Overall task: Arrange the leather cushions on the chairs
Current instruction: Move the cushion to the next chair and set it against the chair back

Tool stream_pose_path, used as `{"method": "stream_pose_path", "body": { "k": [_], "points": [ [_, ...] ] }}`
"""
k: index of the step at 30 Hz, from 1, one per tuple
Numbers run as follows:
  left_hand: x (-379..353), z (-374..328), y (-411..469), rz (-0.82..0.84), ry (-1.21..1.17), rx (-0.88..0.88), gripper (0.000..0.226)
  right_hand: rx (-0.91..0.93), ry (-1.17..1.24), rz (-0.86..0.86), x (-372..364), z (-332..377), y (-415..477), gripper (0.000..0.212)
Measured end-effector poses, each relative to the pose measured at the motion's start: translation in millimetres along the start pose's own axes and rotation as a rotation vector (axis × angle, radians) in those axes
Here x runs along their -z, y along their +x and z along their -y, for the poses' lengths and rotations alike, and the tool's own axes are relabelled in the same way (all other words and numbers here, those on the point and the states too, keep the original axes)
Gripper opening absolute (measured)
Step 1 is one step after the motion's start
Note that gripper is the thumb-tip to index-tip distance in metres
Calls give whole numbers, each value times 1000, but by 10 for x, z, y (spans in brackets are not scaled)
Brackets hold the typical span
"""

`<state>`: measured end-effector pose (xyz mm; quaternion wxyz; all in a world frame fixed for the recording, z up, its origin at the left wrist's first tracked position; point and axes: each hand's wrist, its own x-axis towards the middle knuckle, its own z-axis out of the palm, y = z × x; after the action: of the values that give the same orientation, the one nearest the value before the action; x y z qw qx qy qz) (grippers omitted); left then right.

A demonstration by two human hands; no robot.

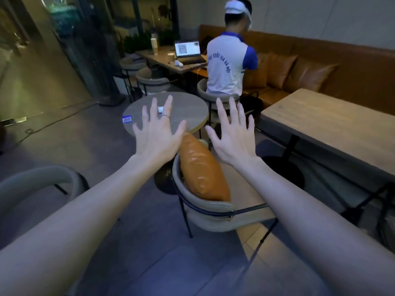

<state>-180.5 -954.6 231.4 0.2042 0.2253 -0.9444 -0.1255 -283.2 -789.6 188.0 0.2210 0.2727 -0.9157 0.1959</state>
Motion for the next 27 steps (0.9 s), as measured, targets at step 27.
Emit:
{"method": "stream_pose_path", "body": {
  "k": [27],
  "points": [
    [-3048, 1053, 1317, 708, -544, 513, 122, -566, 16, 655, -2880, 142, -93, 71]
  ]
}}
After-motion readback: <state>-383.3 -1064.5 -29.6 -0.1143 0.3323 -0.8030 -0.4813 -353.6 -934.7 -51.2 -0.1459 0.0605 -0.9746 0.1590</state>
